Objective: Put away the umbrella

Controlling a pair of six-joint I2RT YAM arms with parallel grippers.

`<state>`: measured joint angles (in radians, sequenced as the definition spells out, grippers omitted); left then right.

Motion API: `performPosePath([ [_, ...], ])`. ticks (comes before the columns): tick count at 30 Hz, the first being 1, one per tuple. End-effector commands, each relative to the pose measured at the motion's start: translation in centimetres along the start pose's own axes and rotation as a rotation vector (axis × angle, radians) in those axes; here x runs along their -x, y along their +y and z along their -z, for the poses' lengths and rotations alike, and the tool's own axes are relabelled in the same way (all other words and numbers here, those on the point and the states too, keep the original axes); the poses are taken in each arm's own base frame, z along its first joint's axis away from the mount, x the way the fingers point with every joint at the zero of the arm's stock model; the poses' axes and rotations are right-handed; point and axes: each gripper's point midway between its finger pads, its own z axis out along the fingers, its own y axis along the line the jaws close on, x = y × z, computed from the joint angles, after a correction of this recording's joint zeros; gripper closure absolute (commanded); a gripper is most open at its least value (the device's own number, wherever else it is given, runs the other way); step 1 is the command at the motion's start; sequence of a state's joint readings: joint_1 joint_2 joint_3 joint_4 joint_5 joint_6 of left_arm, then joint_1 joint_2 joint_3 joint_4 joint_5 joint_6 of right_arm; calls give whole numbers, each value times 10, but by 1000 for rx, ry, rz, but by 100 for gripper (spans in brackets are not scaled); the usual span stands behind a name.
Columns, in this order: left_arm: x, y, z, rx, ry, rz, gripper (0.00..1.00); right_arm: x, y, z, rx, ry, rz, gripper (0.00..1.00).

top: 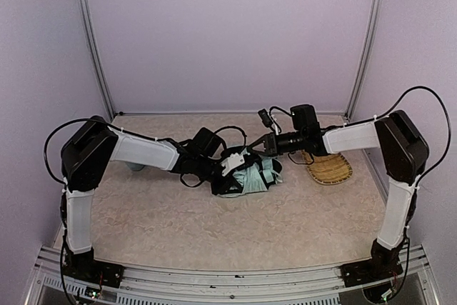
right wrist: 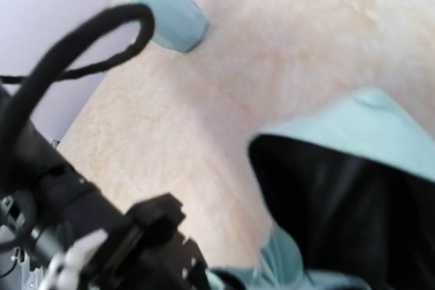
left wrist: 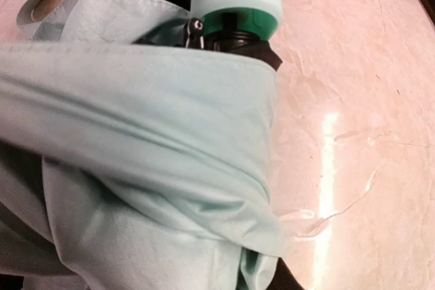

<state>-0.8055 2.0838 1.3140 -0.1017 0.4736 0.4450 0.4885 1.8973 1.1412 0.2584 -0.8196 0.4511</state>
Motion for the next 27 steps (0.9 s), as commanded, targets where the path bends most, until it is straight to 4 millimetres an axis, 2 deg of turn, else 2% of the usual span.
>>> performPosePath([
  [1, -58, -48, -19, -185, 184, 48, 100, 58, 11, -10, 54, -116, 136, 100],
  [4, -60, -49, -22, -204, 202, 39, 100, 54, 14, -24, 93, -96, 145, 100],
  [6, -62, -51, -25, -219, 214, 31, 100, 51, 9, -28, 85, -87, 102, 100],
  [8, -62, -56, -27, -234, 223, 16, 100, 48, -10, -27, 16, -99, 70, 100],
  [10, -64, -58, -27, -230, 234, -5, 100, 38, -40, -25, -74, -84, 20, 100],
  [13, -69, -55, -25, -195, 248, -9, 100, 1, -85, -23, -225, 19, -17, 100],
  [15, -69, -52, -23, -166, 240, -15, 100, -31, -102, -22, -272, 90, -45, 100],
  [18, -62, -50, -20, -149, 210, -32, 100, -72, -115, -23, -284, 192, -81, 100],
  [21, -49, -45, -18, -112, 168, -49, 91, -99, -122, -21, -292, 263, -105, 100],
  [22, -45, -41, -17, -92, 159, -54, 85, -104, -123, -21, -292, 278, -106, 100],
  [27, -10, -20, -2, 59, 67, -122, 60, -116, -125, -22, -278, 318, -100, 100],
])
